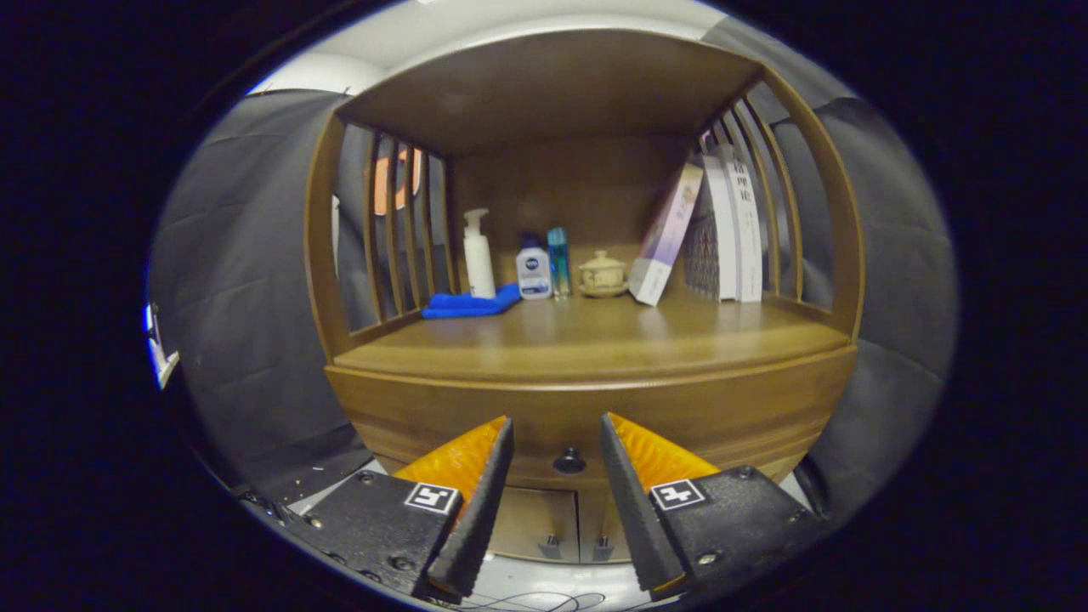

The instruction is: Pull open the drawer, take out the items inside it, and place them on the countertop above the cabinet.

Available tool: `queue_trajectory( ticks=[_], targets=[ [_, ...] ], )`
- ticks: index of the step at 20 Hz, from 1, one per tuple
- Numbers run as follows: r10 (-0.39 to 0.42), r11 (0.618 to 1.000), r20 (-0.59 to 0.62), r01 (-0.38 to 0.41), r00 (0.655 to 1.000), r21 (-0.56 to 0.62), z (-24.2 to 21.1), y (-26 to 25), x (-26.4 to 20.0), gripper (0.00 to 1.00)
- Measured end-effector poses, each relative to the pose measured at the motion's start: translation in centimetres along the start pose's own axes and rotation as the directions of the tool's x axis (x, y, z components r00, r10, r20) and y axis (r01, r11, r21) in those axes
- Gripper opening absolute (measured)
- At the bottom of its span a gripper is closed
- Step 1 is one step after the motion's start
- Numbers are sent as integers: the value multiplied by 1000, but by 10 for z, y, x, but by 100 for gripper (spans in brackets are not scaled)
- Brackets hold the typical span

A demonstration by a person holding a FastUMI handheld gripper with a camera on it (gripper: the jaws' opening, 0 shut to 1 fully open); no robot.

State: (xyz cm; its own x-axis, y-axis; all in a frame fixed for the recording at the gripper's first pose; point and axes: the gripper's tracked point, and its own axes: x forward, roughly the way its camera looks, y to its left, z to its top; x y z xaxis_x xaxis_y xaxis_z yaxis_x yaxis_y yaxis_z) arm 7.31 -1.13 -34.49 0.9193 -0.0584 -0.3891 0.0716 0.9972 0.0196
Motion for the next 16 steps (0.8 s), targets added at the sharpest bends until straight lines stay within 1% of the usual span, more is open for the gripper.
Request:
queue_trajectory(
  ticks=[1,3,5,7,8,9,11,14,15,16],
  targets=[
    [-15,1000,-18,15,1000,-9,-11,-4,6,65],
    [-20,1000,-56,20,998,-16,-30,-9,23,60],
    [-24,1000,-70,24,997,-5,-38,-10,32,57],
    [-22,1000,-60,22,998,-1,-37,-9,38,50],
    [-24,1000,-57,24,998,-7,-37,-8,40,49],
    [-29,1000,-57,28,998,-14,-39,-7,42,44],
    [-53,998,-55,51,997,-34,-38,-7,45,38],
    [-88,995,-33,87,996,-42,-40,-8,46,35],
    [-96,995,-31,95,995,-28,-40,-10,48,34],
    [-97,995,-32,97,995,-8,-40,-8,45,31]
  ],
)
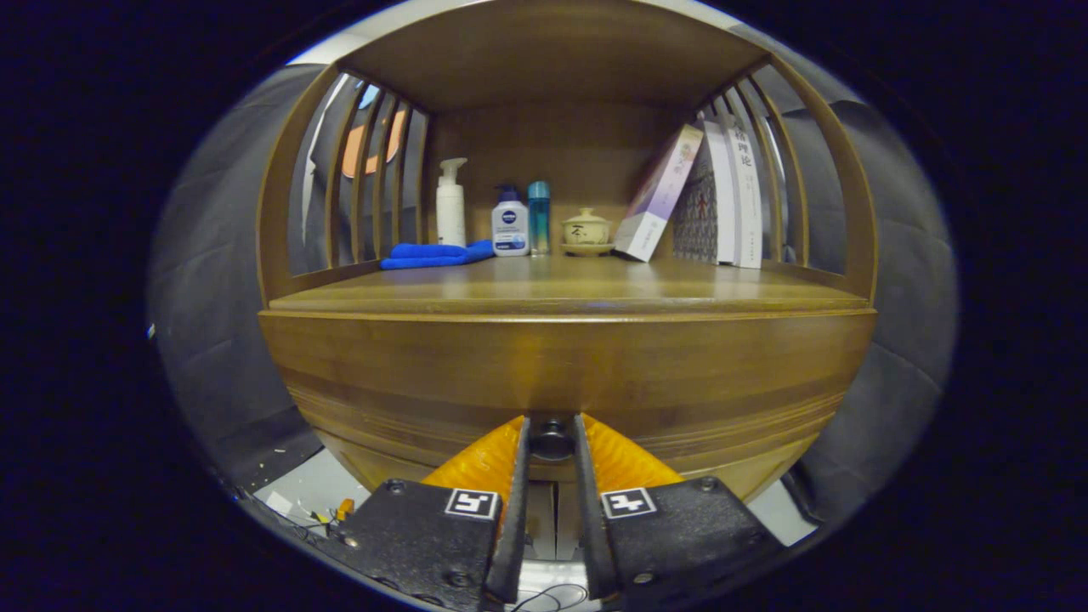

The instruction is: Pull open the drawer, take out the items inside it, and place them on the countertop above the cabinet.

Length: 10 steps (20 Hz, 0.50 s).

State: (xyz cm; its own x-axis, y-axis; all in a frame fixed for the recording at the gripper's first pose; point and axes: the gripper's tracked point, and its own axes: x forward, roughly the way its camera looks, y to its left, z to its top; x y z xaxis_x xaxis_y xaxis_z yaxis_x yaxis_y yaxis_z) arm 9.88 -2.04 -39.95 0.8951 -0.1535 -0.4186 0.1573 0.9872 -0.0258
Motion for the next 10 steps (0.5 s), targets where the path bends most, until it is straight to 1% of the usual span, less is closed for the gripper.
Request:
queue_trajectory(
  ticks=[2,5,7,10],
  targets=[
    [0,999,-10,0,1000,32,0,1,0,27],
    [-8,1000,-22,8,1000,26,-1,0,-1,23],
    [-6,1000,-19,6,1000,17,-2,0,-3,23],
    [-19,1000,-13,19,1000,-18,-12,-2,-28,22]
  ],
)
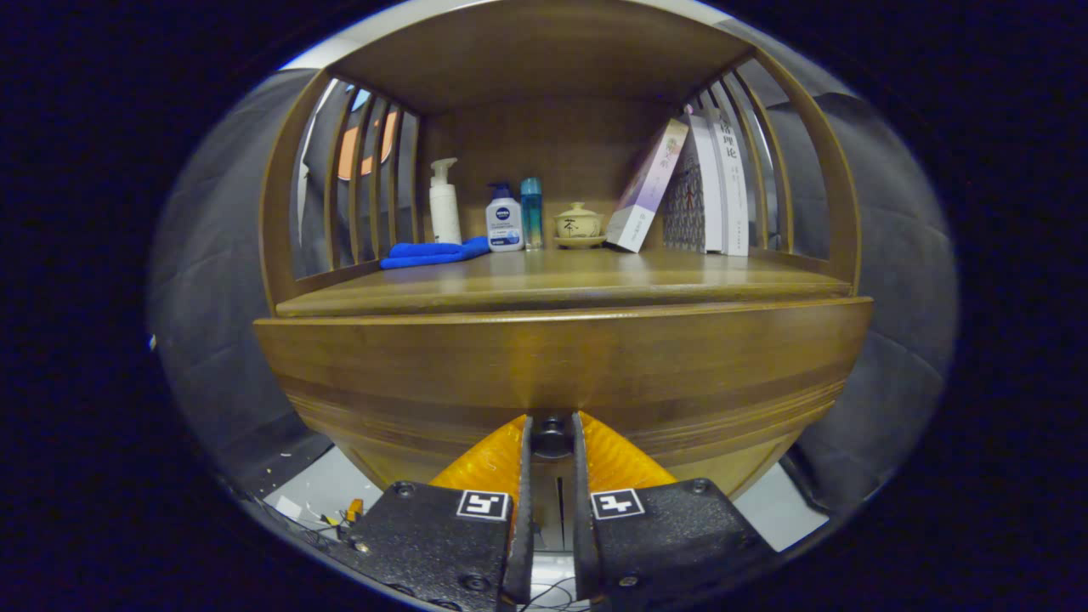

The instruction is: Pull open the drawer, take out the items inside it, and place them on the countertop above the cabinet.

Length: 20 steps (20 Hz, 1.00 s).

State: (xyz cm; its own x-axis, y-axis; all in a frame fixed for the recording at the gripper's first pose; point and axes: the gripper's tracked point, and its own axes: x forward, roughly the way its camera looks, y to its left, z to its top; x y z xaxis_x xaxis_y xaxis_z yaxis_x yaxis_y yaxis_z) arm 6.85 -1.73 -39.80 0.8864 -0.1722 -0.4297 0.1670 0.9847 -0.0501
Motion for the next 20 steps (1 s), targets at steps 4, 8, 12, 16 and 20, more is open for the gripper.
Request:
queue_trajectory(
  ticks=[4,8,12,16,20],
  targets=[
    [37,999,-14,-37,999,-4,-11,1,-24,22],
    [40,999,-22,-40,999,-25,-21,0,-47,22],
    [63,998,-30,-63,998,-25,-28,0,-66,22],
    [87,995,-51,-89,995,-35,-41,0,-88,22],
    [110,993,-81,-114,991,-42,-47,-1,-105,22]
  ],
)
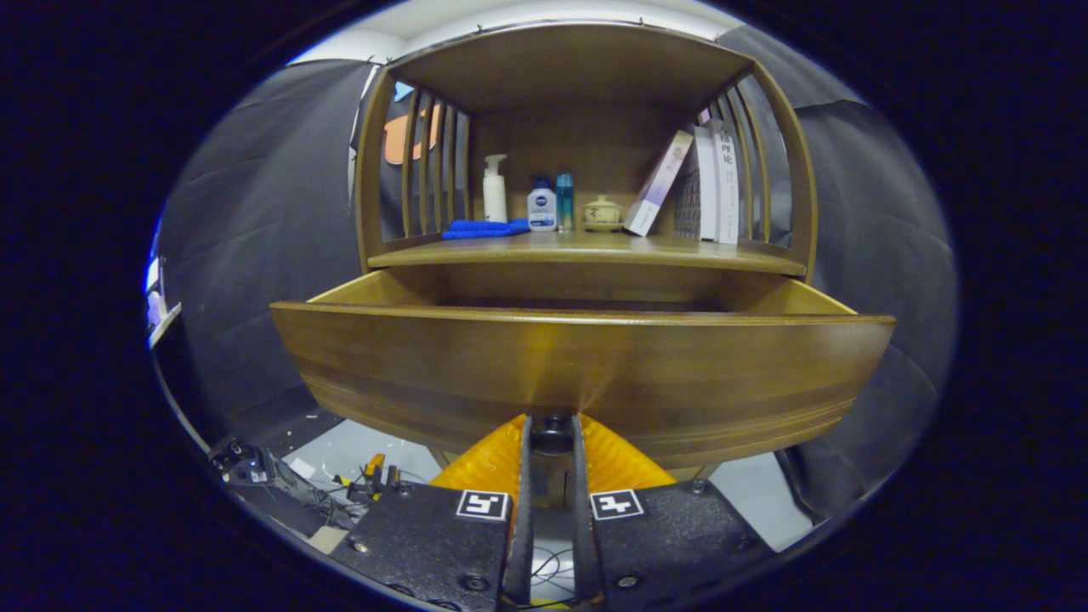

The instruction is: Pull open the drawer, take out the items inside it, and place them on the countertop above the cabinet.

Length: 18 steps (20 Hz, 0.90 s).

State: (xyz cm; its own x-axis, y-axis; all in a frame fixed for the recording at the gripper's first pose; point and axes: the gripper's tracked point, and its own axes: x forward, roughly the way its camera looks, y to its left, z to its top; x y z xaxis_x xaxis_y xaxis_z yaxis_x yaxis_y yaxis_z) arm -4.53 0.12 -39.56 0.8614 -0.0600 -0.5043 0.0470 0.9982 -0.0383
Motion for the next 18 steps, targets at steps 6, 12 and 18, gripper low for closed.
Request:
queue_trajectory(
  ticks=[6,12,18],
  targets=[
    [32,999,-19,-32,999,-8,-14,3,-26,22],
    [43,999,-104,-43,994,-3,-17,1,-36,27],
    [129,989,-89,-134,988,-54,32,16,-71,48]
  ],
)
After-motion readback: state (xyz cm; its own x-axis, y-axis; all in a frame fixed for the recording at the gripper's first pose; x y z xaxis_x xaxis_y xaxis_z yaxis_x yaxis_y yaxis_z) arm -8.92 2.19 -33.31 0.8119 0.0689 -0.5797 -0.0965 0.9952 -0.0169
